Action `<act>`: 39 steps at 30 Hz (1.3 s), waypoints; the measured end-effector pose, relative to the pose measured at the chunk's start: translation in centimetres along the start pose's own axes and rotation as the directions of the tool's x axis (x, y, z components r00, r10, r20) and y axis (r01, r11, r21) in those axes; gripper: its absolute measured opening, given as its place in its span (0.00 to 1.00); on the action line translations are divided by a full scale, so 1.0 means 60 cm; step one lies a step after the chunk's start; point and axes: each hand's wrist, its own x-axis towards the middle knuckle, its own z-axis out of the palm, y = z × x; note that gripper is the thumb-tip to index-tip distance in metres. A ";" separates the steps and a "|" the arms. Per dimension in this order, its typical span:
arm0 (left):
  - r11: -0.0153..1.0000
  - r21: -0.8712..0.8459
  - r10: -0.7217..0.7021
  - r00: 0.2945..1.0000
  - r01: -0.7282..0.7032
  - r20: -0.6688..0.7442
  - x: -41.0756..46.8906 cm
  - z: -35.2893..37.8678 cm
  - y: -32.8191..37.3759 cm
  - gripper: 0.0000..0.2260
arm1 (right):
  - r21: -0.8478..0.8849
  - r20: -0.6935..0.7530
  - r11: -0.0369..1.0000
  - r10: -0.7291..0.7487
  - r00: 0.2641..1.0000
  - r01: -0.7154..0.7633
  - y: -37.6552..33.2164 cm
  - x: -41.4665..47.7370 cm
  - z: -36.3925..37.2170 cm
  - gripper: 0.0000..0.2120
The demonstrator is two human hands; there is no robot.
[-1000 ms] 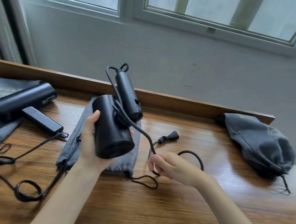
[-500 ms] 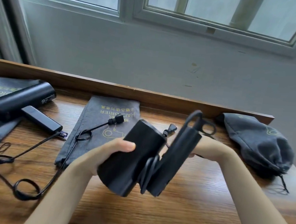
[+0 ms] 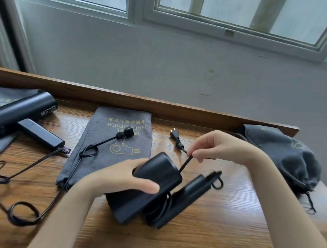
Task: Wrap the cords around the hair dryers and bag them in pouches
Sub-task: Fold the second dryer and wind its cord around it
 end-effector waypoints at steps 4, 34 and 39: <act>0.974 -0.225 -0.052 0.975 0.002 -0.214 0.010 0.001 0.000 0.25 | 0.069 -0.180 0.989 -0.120 0.976 0.134 -0.025 -0.010 -0.004 0.06; 0.127 -0.792 0.145 0.801 -0.597 -0.581 0.015 0.000 -0.014 0.25 | 0.008 -0.141 0.998 -0.055 0.988 0.057 0.003 0.000 0.112 0.16; 0.258 -0.856 0.285 0.881 -0.449 -0.376 0.004 0.023 -0.009 0.25 | -0.135 -0.229 0.991 -0.028 0.973 -0.004 0.004 0.018 0.098 0.18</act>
